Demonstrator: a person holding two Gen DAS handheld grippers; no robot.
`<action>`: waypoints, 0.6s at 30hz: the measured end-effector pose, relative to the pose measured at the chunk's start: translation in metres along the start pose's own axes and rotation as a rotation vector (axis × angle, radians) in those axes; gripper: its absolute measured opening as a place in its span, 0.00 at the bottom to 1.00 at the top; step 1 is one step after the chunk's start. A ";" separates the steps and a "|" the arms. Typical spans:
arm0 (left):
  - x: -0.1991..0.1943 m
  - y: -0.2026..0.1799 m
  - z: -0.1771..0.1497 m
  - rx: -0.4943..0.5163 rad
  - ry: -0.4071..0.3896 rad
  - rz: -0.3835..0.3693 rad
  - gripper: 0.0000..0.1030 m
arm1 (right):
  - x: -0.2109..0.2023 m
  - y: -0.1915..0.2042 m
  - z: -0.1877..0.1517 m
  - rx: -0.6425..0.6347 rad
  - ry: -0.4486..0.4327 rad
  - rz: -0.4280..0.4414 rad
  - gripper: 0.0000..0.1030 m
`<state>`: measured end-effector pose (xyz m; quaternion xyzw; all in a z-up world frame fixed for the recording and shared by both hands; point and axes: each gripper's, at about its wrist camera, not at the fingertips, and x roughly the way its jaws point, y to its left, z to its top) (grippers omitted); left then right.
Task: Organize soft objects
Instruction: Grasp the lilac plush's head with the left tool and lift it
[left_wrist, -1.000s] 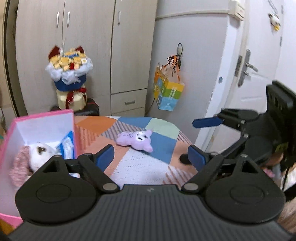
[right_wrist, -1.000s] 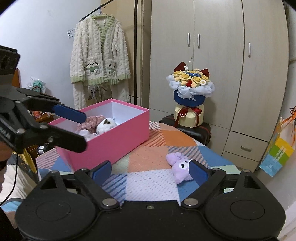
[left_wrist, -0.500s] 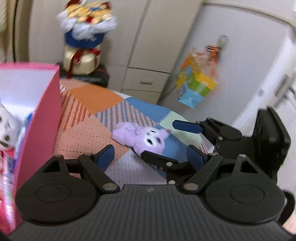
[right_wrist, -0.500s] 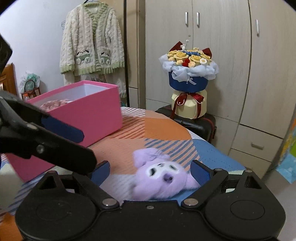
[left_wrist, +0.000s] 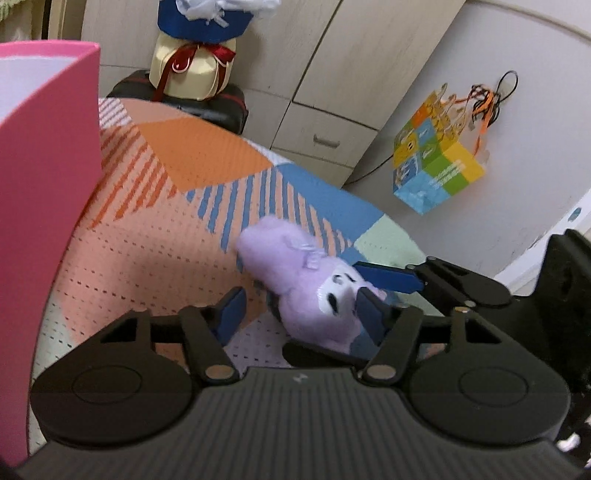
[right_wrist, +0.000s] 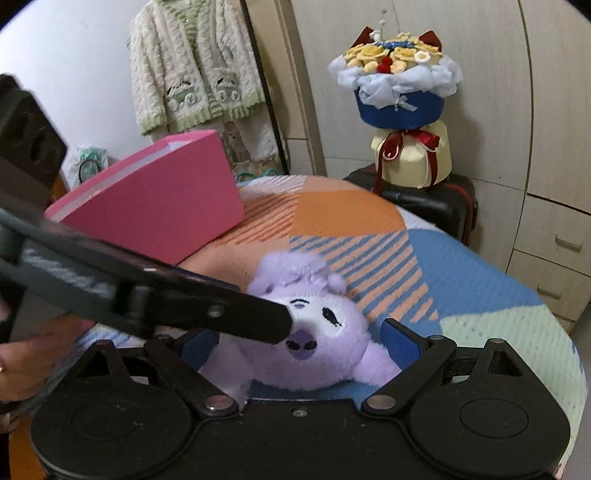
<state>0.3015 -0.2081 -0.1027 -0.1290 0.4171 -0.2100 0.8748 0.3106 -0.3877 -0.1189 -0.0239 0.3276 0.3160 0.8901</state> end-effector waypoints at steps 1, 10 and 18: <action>0.002 0.001 -0.001 0.000 0.001 -0.005 0.55 | 0.001 0.001 -0.002 -0.010 0.009 -0.005 0.93; 0.004 0.002 -0.011 0.018 -0.039 -0.042 0.34 | 0.005 0.018 -0.015 -0.007 0.006 -0.137 0.83; -0.002 0.001 -0.016 0.046 -0.053 -0.064 0.31 | 0.000 0.031 -0.021 0.046 -0.026 -0.223 0.70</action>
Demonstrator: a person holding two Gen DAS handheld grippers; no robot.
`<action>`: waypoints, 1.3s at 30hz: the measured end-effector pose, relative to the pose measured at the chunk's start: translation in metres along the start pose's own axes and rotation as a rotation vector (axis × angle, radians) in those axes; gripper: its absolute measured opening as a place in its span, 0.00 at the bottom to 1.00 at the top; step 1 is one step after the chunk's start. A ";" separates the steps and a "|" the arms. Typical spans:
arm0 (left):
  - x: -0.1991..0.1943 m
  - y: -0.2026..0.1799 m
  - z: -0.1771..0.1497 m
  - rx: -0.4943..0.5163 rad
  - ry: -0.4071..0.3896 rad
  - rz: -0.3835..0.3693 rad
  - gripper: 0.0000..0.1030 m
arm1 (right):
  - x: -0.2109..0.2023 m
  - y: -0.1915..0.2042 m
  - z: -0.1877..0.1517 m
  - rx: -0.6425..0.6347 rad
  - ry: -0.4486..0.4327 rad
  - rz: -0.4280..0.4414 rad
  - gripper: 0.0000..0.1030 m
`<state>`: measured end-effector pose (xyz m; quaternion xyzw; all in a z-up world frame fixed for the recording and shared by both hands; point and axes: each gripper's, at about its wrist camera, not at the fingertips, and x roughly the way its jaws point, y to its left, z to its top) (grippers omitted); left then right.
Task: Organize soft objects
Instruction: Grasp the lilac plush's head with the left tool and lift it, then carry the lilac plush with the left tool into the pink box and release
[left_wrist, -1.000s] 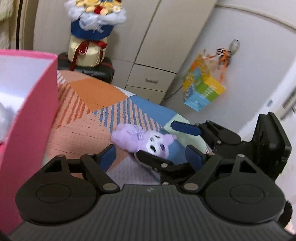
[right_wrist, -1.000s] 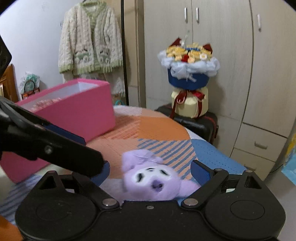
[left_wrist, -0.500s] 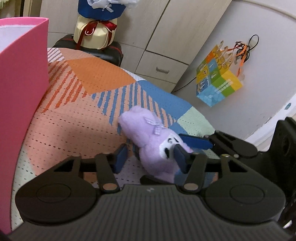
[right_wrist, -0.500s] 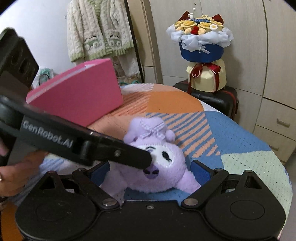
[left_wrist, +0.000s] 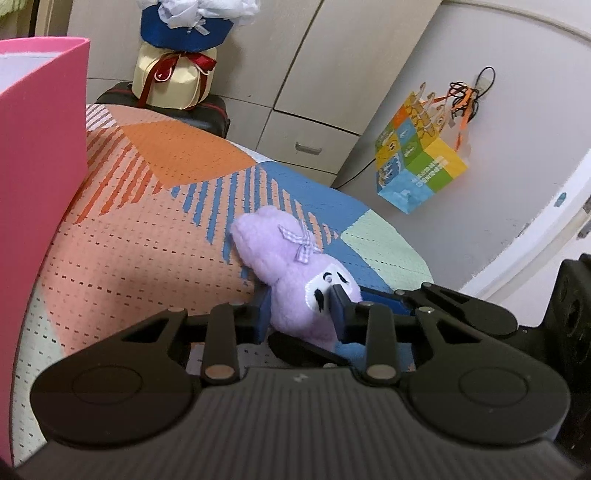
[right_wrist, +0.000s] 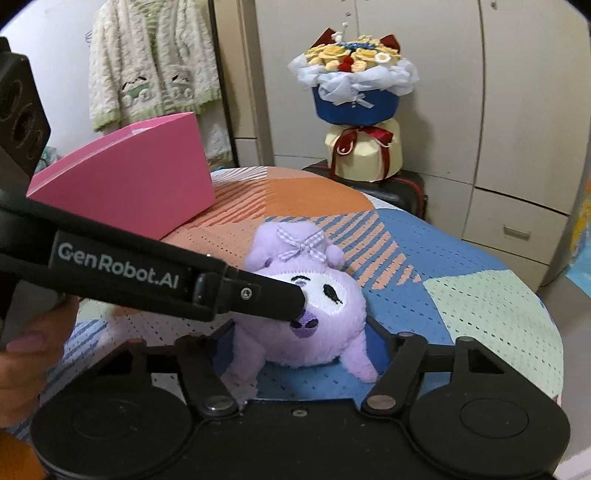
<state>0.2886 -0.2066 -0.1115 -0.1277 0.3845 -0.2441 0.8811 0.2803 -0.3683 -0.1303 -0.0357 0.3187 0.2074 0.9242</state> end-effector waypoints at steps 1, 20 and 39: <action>-0.002 0.001 0.000 -0.002 0.003 -0.008 0.31 | -0.001 0.001 0.000 0.006 -0.004 -0.007 0.69; -0.060 -0.027 -0.032 0.118 0.063 -0.029 0.31 | -0.050 0.055 -0.019 0.068 0.047 -0.111 0.70; -0.149 -0.024 -0.089 0.245 0.117 -0.134 0.32 | -0.114 0.139 -0.057 0.042 0.042 -0.174 0.71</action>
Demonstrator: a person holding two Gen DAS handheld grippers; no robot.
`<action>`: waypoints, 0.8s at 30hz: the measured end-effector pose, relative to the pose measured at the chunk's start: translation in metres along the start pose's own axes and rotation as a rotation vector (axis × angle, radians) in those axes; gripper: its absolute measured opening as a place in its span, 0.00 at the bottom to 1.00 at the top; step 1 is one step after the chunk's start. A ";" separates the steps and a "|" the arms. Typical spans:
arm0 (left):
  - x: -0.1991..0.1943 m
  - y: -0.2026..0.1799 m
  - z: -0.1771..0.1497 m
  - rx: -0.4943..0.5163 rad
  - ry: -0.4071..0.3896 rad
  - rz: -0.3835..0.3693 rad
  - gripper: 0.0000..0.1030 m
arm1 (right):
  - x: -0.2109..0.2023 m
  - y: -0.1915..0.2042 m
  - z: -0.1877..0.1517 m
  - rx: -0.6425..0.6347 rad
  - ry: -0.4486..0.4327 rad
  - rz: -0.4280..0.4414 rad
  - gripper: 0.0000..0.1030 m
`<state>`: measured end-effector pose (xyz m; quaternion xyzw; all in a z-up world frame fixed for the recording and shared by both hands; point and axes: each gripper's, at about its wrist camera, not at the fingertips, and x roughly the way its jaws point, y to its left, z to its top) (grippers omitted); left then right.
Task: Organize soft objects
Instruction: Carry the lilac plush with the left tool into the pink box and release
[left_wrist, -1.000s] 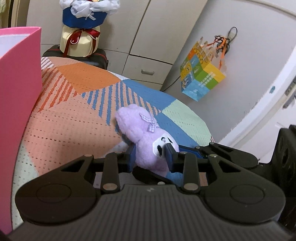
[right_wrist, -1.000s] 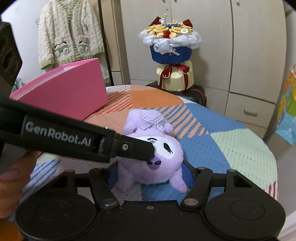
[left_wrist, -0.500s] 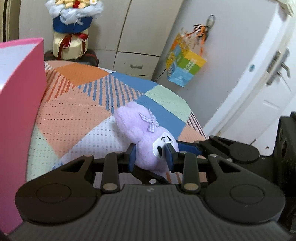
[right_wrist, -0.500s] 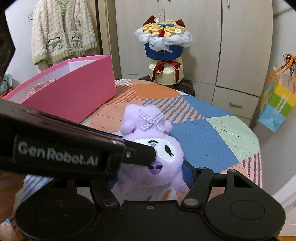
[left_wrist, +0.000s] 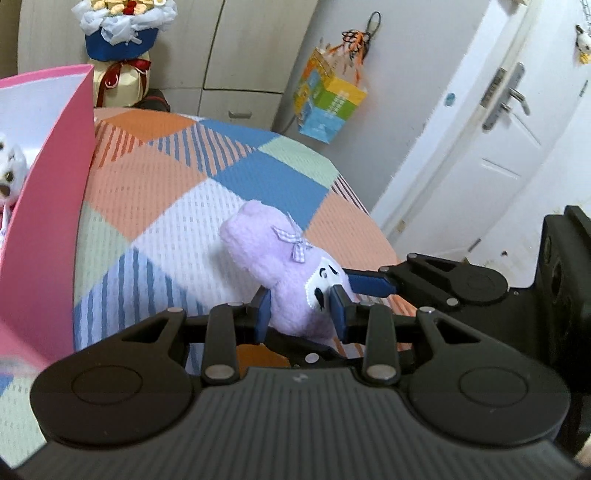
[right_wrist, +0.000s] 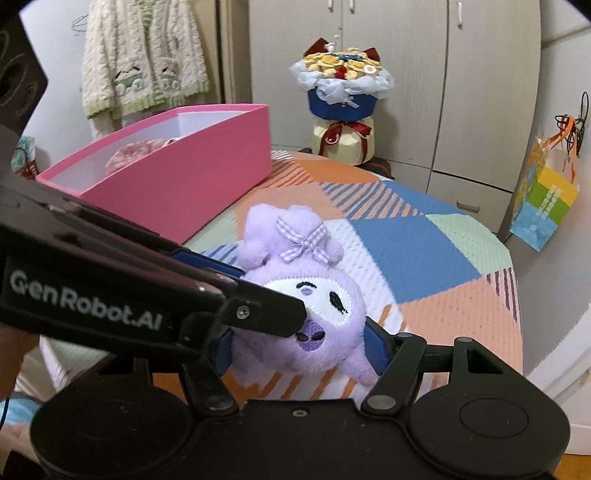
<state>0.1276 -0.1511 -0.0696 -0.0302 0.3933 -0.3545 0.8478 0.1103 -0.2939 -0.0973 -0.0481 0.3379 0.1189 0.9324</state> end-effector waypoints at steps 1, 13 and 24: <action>-0.005 0.000 -0.003 0.003 0.006 -0.006 0.32 | -0.004 0.004 -0.002 0.001 0.002 0.009 0.71; -0.089 0.003 -0.031 0.005 -0.021 -0.022 0.32 | -0.052 0.061 0.000 -0.128 -0.013 0.085 0.70; -0.165 0.021 -0.041 -0.002 -0.042 0.005 0.32 | -0.080 0.110 0.027 -0.152 0.001 0.232 0.70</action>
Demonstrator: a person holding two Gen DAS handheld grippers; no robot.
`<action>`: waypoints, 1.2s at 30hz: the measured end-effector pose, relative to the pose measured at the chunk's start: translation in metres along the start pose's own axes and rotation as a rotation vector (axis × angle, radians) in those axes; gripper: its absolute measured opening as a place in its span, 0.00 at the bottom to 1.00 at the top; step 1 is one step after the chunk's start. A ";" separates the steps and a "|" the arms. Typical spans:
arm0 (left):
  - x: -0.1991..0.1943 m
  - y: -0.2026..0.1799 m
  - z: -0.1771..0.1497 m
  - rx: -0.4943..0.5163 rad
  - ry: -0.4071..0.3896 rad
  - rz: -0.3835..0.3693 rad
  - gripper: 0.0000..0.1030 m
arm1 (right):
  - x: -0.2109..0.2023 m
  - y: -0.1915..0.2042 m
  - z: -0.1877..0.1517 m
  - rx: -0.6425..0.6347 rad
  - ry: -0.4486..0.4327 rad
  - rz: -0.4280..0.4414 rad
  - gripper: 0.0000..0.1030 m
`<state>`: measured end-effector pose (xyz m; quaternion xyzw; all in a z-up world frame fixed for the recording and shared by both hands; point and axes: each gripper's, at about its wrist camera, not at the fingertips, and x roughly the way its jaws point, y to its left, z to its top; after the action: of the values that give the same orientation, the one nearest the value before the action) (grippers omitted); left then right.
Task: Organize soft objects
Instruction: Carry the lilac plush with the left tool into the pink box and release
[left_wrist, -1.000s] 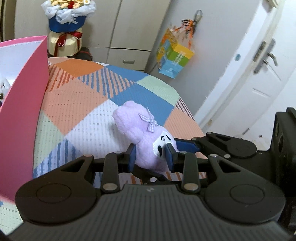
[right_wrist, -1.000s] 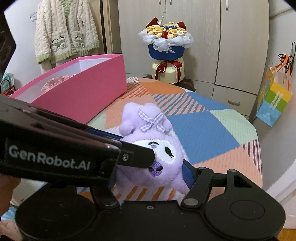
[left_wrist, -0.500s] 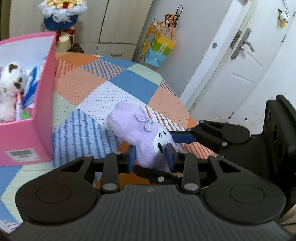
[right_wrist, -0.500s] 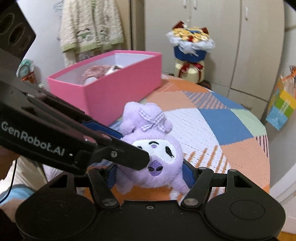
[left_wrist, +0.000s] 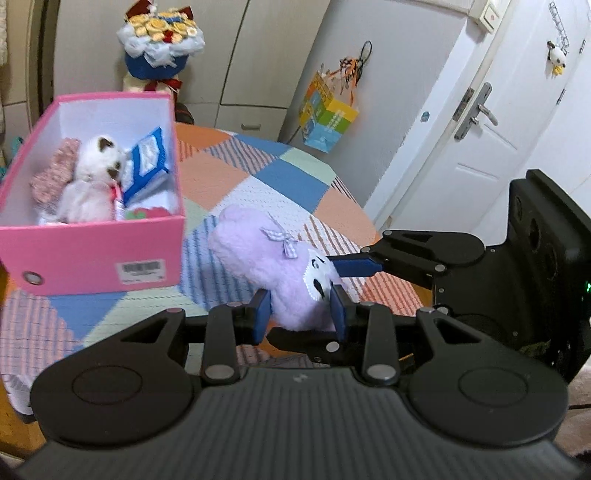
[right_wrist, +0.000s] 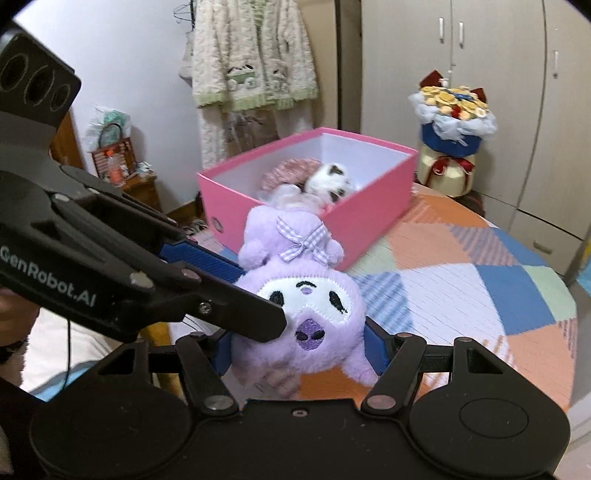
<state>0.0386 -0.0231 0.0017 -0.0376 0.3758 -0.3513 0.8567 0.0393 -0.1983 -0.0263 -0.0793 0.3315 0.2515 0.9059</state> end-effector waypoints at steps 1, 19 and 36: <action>-0.005 0.003 0.002 0.002 -0.009 0.003 0.32 | 0.000 0.004 0.004 -0.004 -0.005 0.005 0.70; -0.019 0.097 0.080 -0.046 -0.183 0.081 0.32 | 0.067 0.005 0.101 0.027 -0.158 0.005 0.71; 0.064 0.184 0.149 -0.185 -0.151 0.064 0.32 | 0.158 -0.055 0.159 0.166 -0.095 -0.047 0.71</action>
<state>0.2735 0.0449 0.0085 -0.1309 0.3421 -0.2840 0.8861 0.2605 -0.1327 -0.0066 0.0003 0.3061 0.2052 0.9296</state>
